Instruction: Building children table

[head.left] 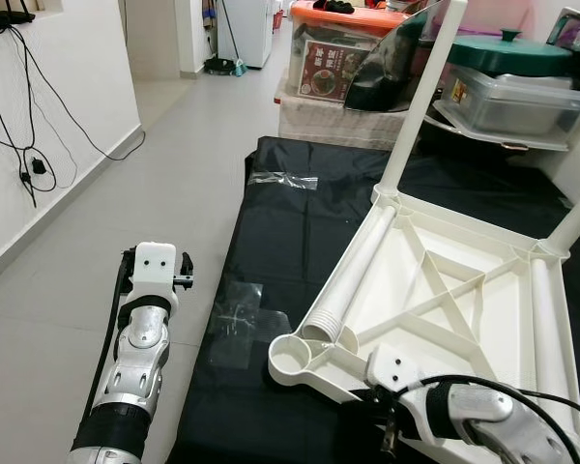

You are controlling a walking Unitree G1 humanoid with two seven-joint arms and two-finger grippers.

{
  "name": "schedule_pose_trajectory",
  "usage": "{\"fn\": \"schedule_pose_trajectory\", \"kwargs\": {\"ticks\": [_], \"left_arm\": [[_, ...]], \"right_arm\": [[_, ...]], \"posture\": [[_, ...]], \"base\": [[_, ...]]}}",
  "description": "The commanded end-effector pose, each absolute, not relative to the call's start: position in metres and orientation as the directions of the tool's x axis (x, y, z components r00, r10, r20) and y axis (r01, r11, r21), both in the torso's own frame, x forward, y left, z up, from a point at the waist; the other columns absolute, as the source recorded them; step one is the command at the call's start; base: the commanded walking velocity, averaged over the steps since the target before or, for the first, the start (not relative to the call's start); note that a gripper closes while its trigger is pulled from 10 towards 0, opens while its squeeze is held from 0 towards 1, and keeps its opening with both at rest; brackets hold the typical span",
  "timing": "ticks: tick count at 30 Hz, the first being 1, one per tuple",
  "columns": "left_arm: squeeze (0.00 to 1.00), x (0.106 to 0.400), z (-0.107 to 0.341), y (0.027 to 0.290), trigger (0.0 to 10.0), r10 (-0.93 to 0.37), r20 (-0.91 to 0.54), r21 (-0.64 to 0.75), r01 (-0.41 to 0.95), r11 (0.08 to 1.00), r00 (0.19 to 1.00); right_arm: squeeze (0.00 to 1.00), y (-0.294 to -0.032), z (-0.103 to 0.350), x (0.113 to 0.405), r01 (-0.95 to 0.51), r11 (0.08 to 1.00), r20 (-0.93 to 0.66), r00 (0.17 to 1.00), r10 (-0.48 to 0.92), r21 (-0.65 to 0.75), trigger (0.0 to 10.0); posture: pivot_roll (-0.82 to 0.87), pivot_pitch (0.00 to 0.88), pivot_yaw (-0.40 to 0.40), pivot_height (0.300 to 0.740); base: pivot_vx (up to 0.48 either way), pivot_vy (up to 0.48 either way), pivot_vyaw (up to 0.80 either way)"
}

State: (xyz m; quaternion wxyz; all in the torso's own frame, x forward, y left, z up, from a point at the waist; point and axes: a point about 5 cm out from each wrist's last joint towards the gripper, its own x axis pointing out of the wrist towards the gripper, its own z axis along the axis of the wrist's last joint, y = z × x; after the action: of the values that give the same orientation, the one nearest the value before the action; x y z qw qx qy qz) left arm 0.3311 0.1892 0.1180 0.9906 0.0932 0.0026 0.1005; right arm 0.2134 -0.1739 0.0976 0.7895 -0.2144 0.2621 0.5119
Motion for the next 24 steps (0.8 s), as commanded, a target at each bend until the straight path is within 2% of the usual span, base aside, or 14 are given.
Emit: {"fn": "schedule_pose_trajectory", "kwargs": {"ticks": [1,3,4,5,6,7,9,14,15,17,20,24], "left_arm": [[0.0,0.331,0.114,0.187,10.0,0.188,0.002,0.199,-0.185,0.962,0.982],[0.0,0.331,0.114,0.188,10.0,0.187,0.001,0.201,-0.183,0.962,0.982],[0.0,0.331,0.114,0.188,10.0,0.187,0.001,0.201,-0.183,0.962,0.982],[0.0,0.331,0.114,0.188,10.0,0.187,0.001,0.202,-0.183,0.962,0.982],[0.0,0.331,0.114,0.188,10.0,0.187,0.001,0.202,-0.183,0.962,0.982],[0.0,0.332,0.114,0.188,10.0,0.185,0.0,0.203,-0.181,0.962,0.983],[0.0,0.333,0.114,0.187,10.0,0.18,0.0,0.205,-0.176,0.963,0.984],[0.0,0.333,0.114,0.186,10.0,0.178,0.001,0.204,-0.175,0.963,0.984],[0.0,0.333,0.114,0.185,10.0,0.177,0.001,0.204,-0.174,0.963,0.984],[0.0,0.333,0.114,0.185,10.0,0.177,0.001,0.204,-0.174,0.963,0.984],[0.0,0.333,0.113,0.185,10.0,0.175,-0.002,0.206,-0.171,0.963,0.985],[0.0,0.333,0.113,0.187,10.0,0.179,-0.003,0.209,-0.174,0.962,0.984]], "right_arm": [[0.0,-0.17,0.082,0.198,-0.951,0.309,-0.661,0.221,0.718,0.017,0.0],[0.0,-0.175,0.088,0.192,-0.987,0.148,-0.671,0.154,0.725,-0.067,0.0],[0.0,-0.175,0.088,0.192,-0.987,0.148,-0.671,0.154,0.725,-0.067,0.0],[0.0,-0.179,0.089,0.189,-0.992,0.077,-0.694,0.124,0.709,-0.098,0.0],[0.0,-0.179,0.089,0.189,-0.992,0.077,-0.694,0.124,0.709,-0.098,0.0],[0.0,-0.189,0.089,0.187,-0.994,0.007,-0.736,0.084,0.672,-0.107,0.0],[0.0,-0.206,0.091,0.187,-0.993,-0.055,-0.794,0.053,0.606,-0.109,0.0],[0.0,-0.22,0.093,0.193,-0.987,-0.083,-0.832,0.067,0.55,-0.135,0.0],[0.0,-0.228,0.093,0.199,-0.983,-0.092,-0.854,0.092,0.512,-0.161,0.0],[0.0,-0.228,0.093,0.199,-0.983,-0.092,-0.854,0.092,0.512,-0.161,0.0],[0.0,-0.26,0.09,0.212,-0.969,-0.128,-0.909,0.147,0.389,-0.212,0.0],[0.0,-0.273,0.088,0.216,-0.965,-0.142,-0.922,0.159,0.353,-0.221,0.0]], "posture": [[0.06,0.0,-0.09,0.74],[0.06,0.0,-0.085,0.74],[0.06,0.0,-0.085,0.74],[0.06,0.0,-0.085,0.74],[0.06,0.0,-0.085,0.74],[0.05,0.0,-0.08,0.74],[0.05,0.0,-0.081,0.74],[0.06,0.0,-0.081,0.74],[0.06,0.0,-0.081,0.74],[0.06,0.0,-0.081,0.74],[0.06,0.0,-0.081,0.74],[0.06,0.0,-0.083,0.74]], "base": [[0.0,0.0,0.0],[0.0,0.0,0.0],[0.0,0.0,0.0],[0.0,0.0,0.0],[0.0,0.0,0.0],[0.0,0.0,0.0],[0.0,0.0,0.0],[0.0,0.0,0.0],[0.0,0.0,0.0],[0.0,0.0,0.0],[0.0,0.0,0.0],[0.0,0.0,0.0]]}}
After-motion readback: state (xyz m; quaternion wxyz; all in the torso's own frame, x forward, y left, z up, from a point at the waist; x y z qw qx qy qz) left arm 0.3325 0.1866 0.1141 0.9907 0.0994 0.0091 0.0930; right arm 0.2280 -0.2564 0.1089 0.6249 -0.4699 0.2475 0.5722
